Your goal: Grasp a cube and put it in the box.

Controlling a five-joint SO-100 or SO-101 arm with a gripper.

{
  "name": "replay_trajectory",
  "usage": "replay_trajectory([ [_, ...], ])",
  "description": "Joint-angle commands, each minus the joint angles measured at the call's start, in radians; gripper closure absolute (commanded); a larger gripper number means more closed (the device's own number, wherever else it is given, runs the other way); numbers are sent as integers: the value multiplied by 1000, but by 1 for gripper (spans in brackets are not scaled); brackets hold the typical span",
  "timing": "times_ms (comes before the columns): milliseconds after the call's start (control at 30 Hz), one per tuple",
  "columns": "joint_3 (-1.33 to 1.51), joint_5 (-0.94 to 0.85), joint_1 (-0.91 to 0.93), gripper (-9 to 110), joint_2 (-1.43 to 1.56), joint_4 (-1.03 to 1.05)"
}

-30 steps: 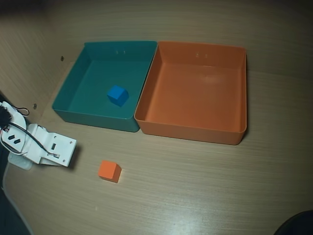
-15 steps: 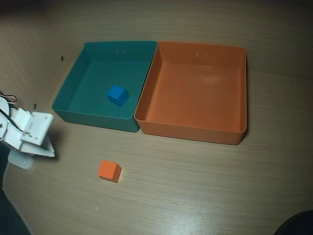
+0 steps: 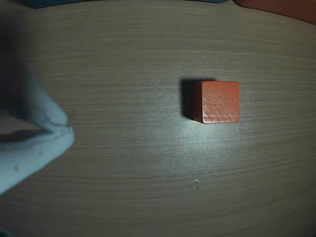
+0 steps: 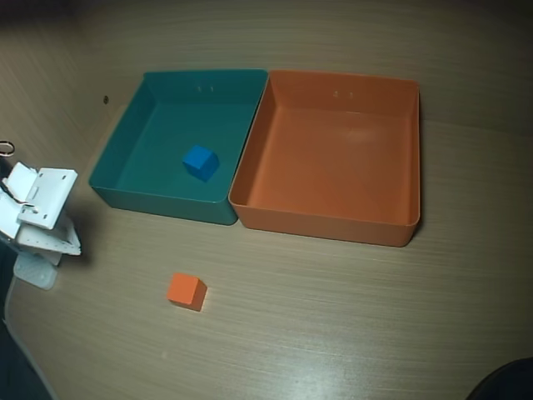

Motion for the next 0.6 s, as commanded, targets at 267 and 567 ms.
replay_trajectory([
  [267, -526, -20, -3, 107, -637, -11],
  [567, -776, -189, 37, 107, -1009, -9],
])
